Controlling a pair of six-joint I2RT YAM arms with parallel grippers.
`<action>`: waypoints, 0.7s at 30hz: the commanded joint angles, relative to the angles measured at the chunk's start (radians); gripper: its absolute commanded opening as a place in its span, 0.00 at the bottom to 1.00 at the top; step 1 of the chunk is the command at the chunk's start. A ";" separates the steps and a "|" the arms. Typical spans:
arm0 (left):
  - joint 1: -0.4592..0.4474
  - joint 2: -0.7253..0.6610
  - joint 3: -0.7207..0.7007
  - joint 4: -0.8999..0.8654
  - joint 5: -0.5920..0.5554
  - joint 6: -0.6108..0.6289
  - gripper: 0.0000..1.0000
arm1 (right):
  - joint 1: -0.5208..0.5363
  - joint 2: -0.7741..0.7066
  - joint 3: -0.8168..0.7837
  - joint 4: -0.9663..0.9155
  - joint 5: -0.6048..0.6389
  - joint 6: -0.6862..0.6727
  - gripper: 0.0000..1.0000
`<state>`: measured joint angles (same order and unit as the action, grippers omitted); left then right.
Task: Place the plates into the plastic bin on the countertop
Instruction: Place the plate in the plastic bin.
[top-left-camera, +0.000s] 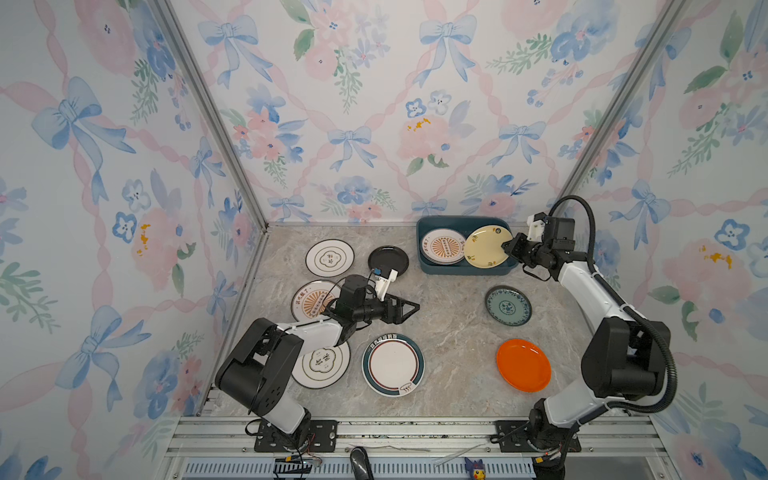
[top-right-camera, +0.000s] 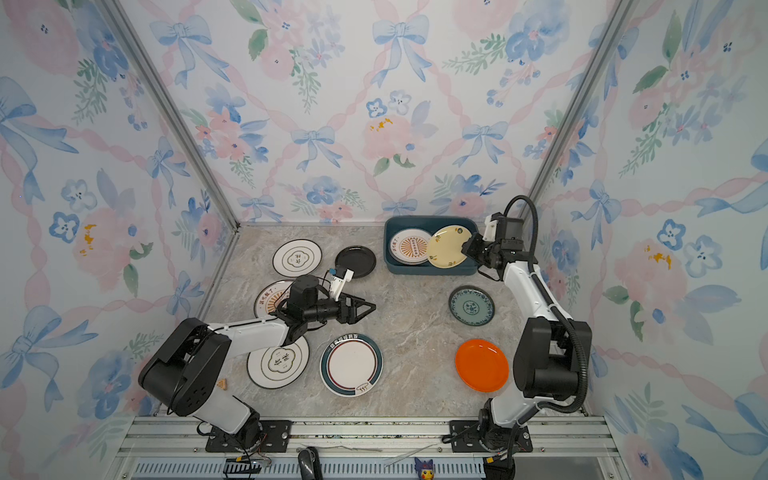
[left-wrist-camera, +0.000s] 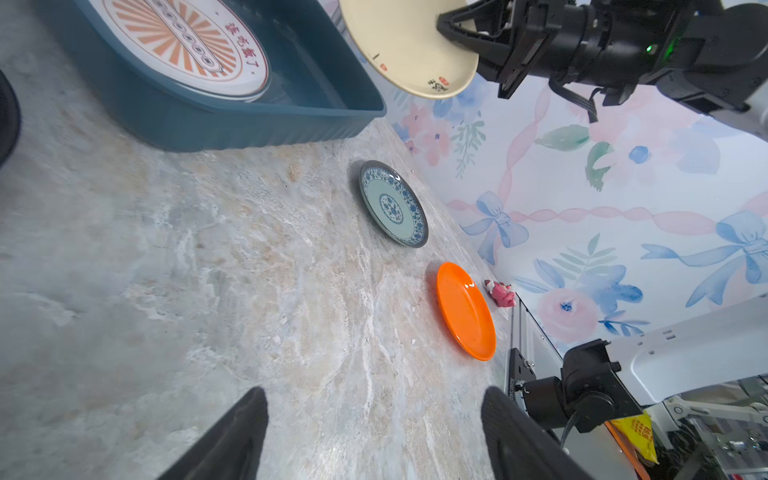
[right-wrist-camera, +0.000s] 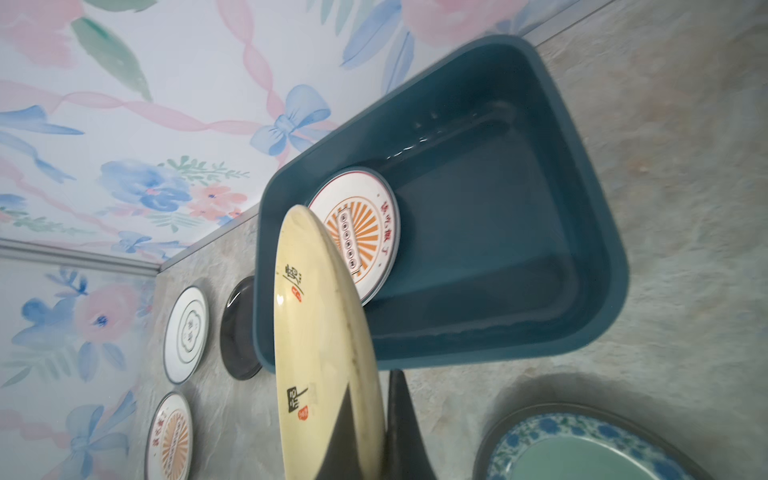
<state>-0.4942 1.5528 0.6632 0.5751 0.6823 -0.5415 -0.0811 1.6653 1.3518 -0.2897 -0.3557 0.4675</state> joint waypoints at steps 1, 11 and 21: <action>0.020 -0.038 -0.035 -0.037 -0.024 0.046 0.83 | -0.017 0.092 0.116 -0.102 0.119 -0.034 0.00; 0.068 -0.091 -0.084 -0.045 -0.012 0.061 0.83 | -0.034 0.359 0.374 -0.185 0.159 -0.044 0.00; 0.077 -0.102 -0.088 -0.057 -0.017 0.070 0.83 | -0.032 0.485 0.452 -0.202 0.149 -0.028 0.00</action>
<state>-0.4244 1.4731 0.5861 0.5259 0.6689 -0.4969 -0.1104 2.1311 1.7729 -0.4675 -0.2081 0.4404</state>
